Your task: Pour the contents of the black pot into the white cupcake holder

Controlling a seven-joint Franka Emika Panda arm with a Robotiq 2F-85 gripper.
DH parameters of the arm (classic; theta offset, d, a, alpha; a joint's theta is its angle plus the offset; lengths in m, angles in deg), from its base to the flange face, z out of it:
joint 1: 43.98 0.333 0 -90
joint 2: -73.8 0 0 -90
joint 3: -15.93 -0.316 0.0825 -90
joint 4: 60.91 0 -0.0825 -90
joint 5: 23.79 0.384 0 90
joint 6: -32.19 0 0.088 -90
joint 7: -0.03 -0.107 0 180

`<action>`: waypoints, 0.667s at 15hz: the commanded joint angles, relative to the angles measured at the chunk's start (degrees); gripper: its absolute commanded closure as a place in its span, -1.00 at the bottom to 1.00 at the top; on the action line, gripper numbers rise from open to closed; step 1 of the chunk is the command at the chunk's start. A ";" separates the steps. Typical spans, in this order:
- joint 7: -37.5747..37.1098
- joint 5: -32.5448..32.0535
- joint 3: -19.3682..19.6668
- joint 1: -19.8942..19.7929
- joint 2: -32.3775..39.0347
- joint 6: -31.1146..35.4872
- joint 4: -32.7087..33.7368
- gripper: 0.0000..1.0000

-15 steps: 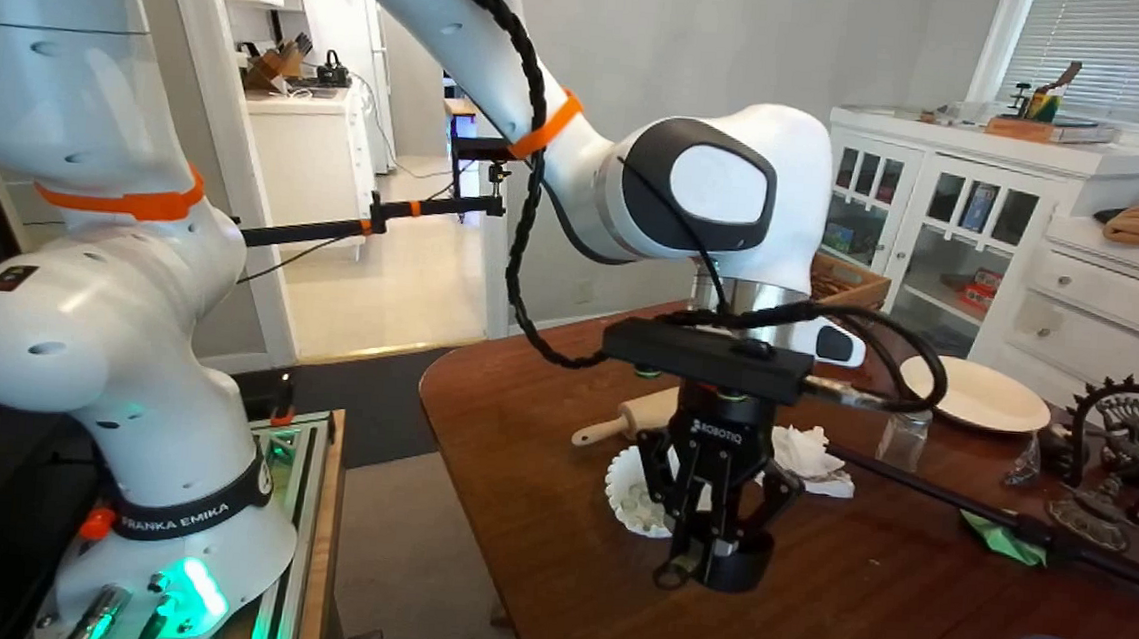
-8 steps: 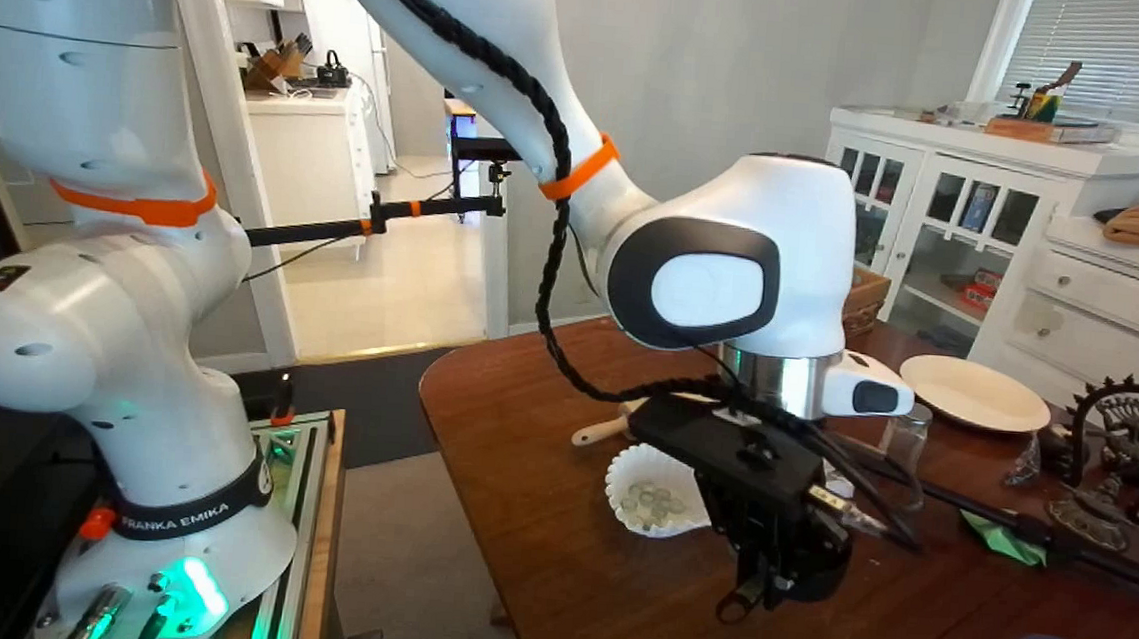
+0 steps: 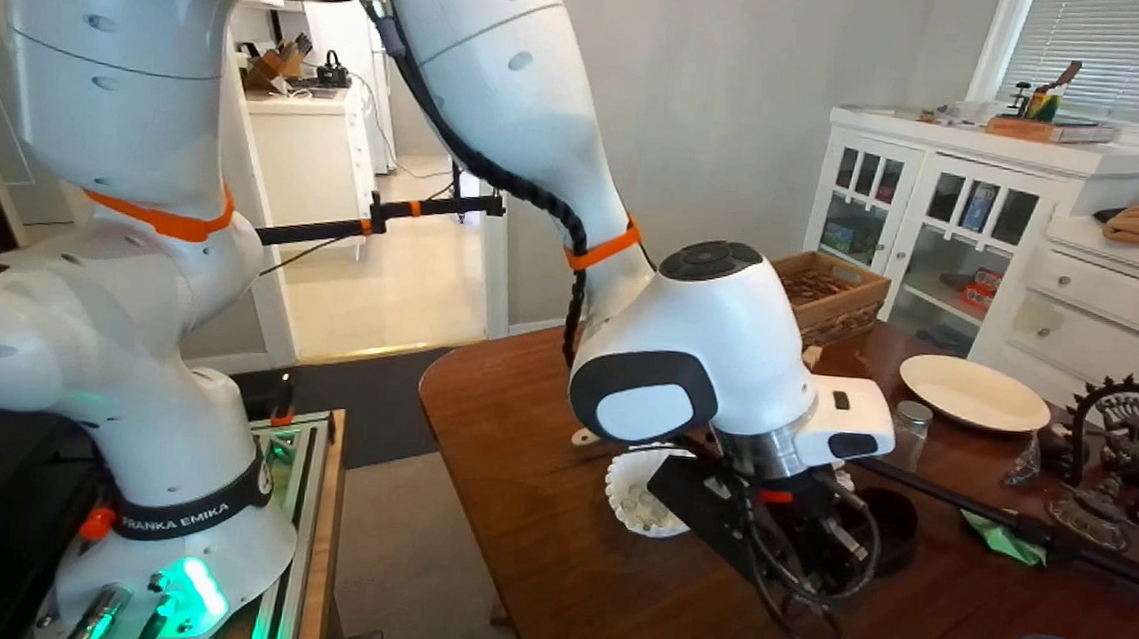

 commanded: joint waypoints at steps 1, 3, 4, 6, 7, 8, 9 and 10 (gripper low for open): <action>2.73 3.57 -15.71 -12.15 -0.27 -2.32 -0.20 0.88; 4.92 4.66 -23.92 -19.33 -1.82 -9.73 -0.39 0.88; 5.17 5.75 -24.97 -20.31 -3.37 -14.57 -0.53 0.88; 5.50 6.76 -25.95 -21.96 -6.44 -22.96 -0.60 0.88; 5.78 6.87 -25.99 -22.64 -7.63 -26.69 -0.38 0.88; 8.13 10.04 -20.48 -17.51 -9.08 -29.60 -0.13 0.88; 7.01 9.06 -17.23 -15.33 -10.06 -31.93 -0.18 0.88; 7.01 8.55 -14.01 -13.16 -10.63 -34.19 0.05 0.88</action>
